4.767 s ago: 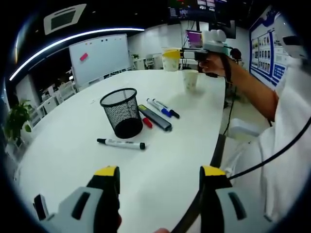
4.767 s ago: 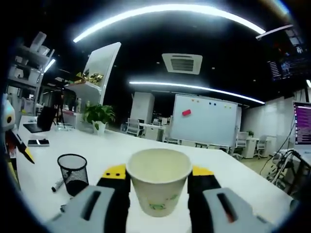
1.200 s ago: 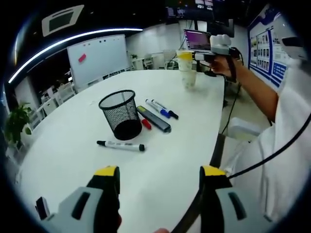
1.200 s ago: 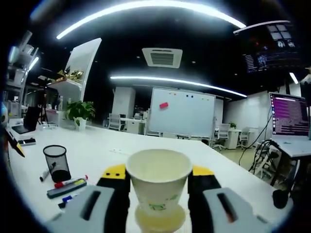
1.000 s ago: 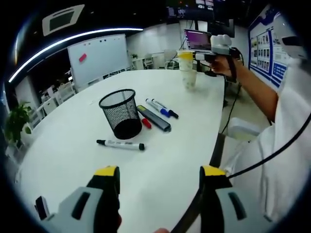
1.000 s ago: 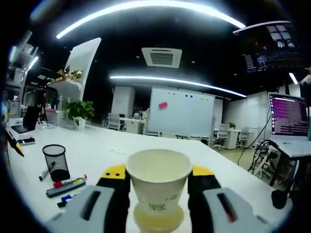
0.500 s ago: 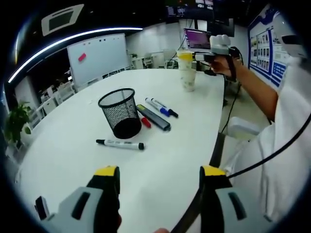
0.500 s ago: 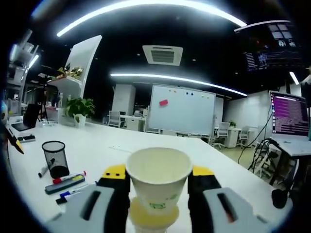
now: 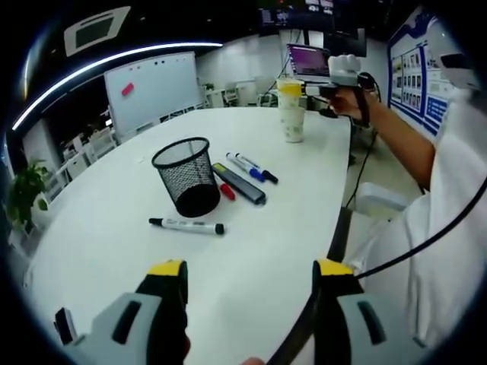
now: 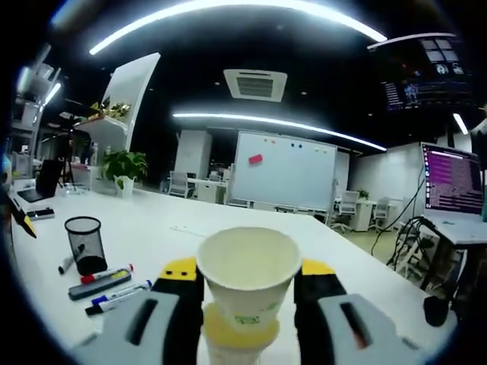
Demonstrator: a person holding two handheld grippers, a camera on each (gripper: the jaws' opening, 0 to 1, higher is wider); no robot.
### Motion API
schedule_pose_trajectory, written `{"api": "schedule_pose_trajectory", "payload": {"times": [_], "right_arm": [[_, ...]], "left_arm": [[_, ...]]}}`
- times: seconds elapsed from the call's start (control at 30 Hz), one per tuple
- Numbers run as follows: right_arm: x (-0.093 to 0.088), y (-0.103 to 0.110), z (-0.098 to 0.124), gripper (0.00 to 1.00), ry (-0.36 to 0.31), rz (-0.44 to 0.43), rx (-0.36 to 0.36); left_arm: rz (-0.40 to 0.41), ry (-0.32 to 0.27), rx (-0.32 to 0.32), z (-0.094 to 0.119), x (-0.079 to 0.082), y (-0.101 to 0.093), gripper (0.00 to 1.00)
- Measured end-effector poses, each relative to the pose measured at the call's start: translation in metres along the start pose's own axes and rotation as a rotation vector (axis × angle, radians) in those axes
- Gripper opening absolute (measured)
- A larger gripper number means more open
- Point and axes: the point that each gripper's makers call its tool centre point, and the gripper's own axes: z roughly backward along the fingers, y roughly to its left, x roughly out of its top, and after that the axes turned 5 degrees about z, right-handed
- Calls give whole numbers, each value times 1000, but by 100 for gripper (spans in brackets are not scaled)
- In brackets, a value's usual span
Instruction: Place the scattered laser pointers and whiteboard markers into the pen holder and stack the scattered paper cups together
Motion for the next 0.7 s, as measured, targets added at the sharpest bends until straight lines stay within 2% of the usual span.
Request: {"api": "schedule_pose_trajectory", "payload": {"times": [0.7], "right_arm": [[-8,5,2,47,20,5,12]], "left_arm": [[-1,0,-6,-2,0,-2,67]]}}
